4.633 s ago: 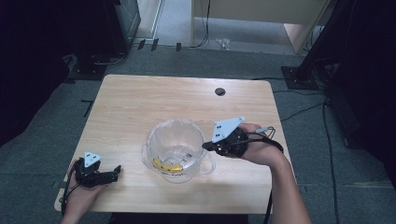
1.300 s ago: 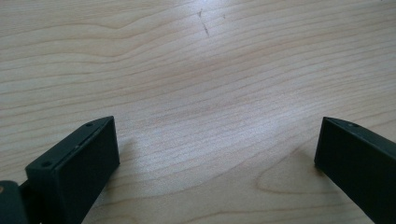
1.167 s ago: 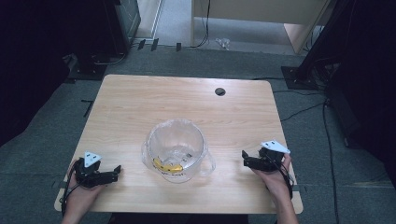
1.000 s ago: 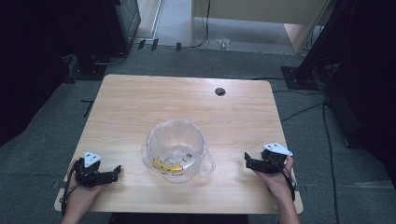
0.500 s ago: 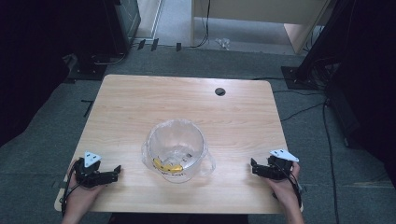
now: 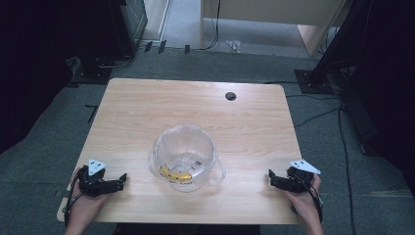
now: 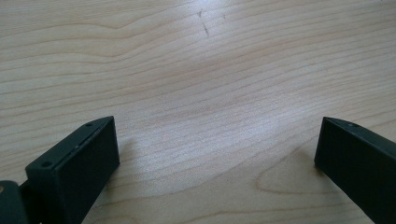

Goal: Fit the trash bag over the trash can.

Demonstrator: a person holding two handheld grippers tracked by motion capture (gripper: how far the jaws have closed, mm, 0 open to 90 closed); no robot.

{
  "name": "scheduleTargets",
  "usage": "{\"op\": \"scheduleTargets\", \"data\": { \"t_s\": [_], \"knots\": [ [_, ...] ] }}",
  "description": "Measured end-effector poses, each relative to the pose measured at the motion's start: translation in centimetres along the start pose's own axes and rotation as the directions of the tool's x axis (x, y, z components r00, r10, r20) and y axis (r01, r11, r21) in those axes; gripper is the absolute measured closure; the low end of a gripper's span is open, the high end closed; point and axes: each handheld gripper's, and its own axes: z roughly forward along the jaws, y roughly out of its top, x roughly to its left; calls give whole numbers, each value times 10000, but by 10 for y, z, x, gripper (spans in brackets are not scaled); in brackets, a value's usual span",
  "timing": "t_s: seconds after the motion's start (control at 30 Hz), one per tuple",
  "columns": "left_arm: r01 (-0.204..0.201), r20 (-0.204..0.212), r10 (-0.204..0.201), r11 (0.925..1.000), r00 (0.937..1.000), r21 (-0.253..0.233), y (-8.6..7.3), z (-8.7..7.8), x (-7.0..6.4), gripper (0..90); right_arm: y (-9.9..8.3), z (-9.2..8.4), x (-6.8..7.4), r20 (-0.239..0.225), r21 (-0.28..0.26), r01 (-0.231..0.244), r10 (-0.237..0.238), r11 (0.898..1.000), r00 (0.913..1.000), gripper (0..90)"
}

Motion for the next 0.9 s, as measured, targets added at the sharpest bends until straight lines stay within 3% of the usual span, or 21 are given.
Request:
{"op": "scheduleTargets", "data": {
  "t_s": [0.4,0.9],
  "knots": [
    [-4,0,4,10000,10000,9,0,0,0,0,-6,-4,-6,292,452,101,-115,9989,9995,8],
    [-4,-4,4,10000,10000,8,0,0,0,0,-16,-14,-9,19,508,212,-213,9985,9998,11]
  ]
}}
